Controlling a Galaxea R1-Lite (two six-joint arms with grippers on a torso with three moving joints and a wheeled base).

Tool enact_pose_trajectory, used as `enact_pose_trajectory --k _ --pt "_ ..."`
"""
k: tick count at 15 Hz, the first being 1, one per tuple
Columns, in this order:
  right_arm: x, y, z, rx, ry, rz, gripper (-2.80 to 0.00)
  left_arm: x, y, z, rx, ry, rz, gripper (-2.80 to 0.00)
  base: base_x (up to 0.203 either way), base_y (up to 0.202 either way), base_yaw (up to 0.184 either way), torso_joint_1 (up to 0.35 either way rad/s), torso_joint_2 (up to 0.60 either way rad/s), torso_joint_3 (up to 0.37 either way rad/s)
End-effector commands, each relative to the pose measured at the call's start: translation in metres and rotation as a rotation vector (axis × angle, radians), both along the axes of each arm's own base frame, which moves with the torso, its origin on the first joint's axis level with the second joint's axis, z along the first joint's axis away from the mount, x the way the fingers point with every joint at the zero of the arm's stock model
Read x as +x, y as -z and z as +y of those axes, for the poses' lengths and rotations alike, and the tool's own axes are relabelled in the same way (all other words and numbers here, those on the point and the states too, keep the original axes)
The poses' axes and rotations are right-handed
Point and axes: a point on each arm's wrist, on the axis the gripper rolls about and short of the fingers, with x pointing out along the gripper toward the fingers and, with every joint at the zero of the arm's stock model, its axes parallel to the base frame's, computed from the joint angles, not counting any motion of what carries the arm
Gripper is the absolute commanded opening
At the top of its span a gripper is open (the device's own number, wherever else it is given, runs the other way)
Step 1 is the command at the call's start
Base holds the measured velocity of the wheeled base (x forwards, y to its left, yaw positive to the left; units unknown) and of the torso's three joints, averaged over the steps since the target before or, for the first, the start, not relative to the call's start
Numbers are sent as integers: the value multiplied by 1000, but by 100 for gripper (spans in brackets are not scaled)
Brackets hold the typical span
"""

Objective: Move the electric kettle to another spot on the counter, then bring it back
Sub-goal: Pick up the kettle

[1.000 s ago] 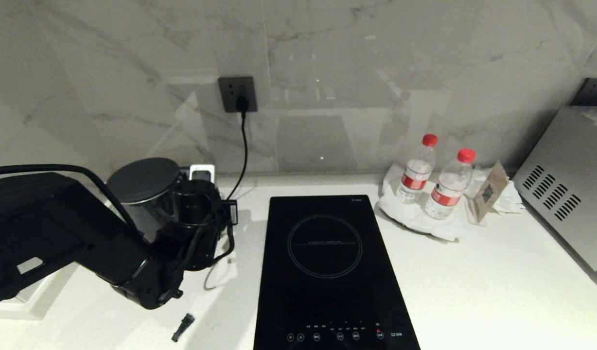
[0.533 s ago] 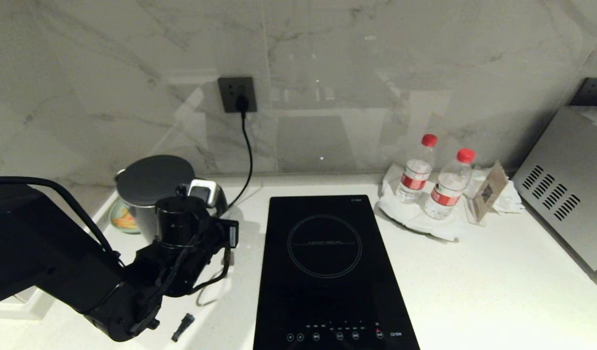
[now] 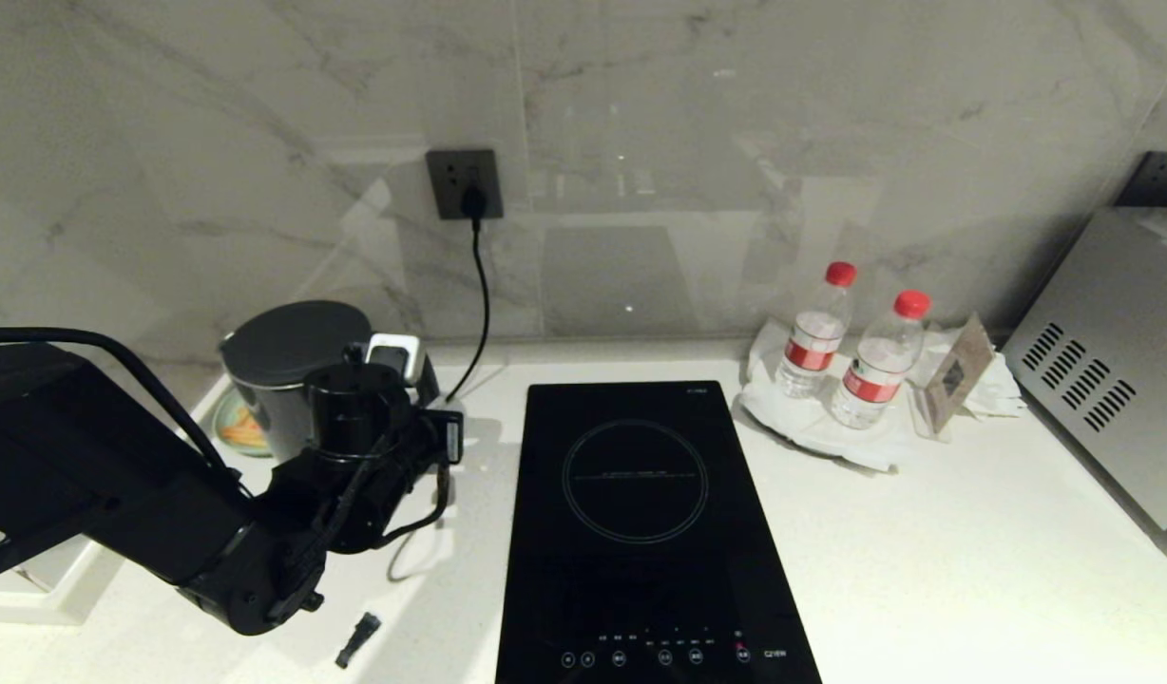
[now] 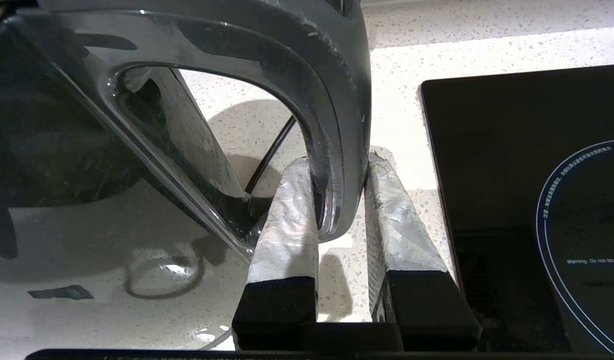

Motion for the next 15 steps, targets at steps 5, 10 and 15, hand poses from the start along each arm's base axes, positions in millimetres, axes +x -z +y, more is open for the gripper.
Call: enact_pose_trajectory --k 5,10,15 --pt "0 0 0 0 0 0 -280 1 -1 1 -2 -9 -10 0 0 0 0 0 0 0" --pt "0 0 0 0 0 0 -280 11 -6 3 -18 -34 -38 0 0 0 0 0 0 0" --pt "0 0 0 0 0 0 -280 25 0 -1 -30 -81 -50 0 0 0 0 0 0 0"
